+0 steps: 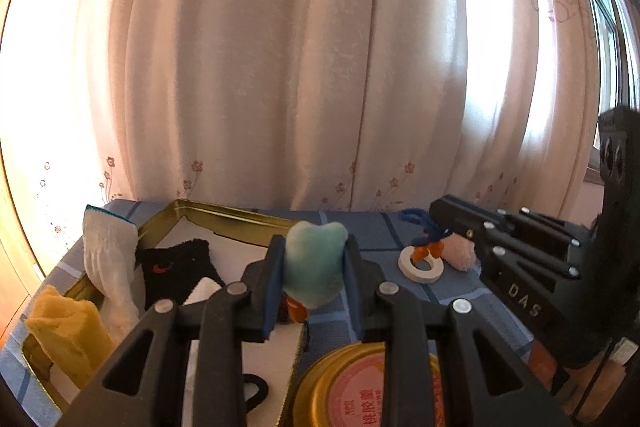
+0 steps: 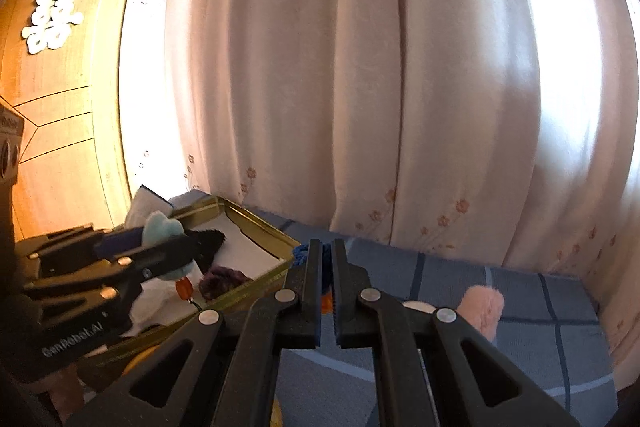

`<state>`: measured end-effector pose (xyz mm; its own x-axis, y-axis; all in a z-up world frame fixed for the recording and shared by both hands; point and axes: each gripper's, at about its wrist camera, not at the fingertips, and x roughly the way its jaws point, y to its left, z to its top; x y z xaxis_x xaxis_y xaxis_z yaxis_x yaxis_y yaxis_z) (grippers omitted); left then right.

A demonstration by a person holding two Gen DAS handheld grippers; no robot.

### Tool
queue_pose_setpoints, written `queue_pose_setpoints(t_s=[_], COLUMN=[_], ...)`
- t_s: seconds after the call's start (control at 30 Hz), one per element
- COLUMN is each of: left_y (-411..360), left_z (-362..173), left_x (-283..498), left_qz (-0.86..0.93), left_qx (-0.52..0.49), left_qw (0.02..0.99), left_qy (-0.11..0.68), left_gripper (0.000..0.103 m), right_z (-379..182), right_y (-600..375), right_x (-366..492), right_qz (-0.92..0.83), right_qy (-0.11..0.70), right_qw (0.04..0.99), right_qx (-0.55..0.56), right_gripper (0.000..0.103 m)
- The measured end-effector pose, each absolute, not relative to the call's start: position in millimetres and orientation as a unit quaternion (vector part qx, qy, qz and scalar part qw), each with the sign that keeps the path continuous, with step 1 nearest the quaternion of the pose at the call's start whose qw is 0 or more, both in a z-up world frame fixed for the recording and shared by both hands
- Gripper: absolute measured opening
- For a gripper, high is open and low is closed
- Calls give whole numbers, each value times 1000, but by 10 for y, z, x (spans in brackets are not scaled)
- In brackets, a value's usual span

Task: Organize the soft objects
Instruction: 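Lift the mint toy and blue cord with both tools toward the gold tray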

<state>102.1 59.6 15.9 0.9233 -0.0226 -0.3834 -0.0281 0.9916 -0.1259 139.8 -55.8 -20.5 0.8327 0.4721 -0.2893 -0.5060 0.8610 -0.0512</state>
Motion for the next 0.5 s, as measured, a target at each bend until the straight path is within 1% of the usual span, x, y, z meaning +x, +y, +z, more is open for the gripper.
queue_pose_setpoints(t_s=[0.5], left_y=[945], left_z=[292], left_x=[907], left_qz=[31], left_qx=[-64], left_qw=[980], left_qy=[184], left_gripper=[26], right_z=[57], right_y=[-145], right_x=[1327], right_qz=[302], right_qy=[134], right_qw=[942], right_qx=[-63], right_gripper=[5])
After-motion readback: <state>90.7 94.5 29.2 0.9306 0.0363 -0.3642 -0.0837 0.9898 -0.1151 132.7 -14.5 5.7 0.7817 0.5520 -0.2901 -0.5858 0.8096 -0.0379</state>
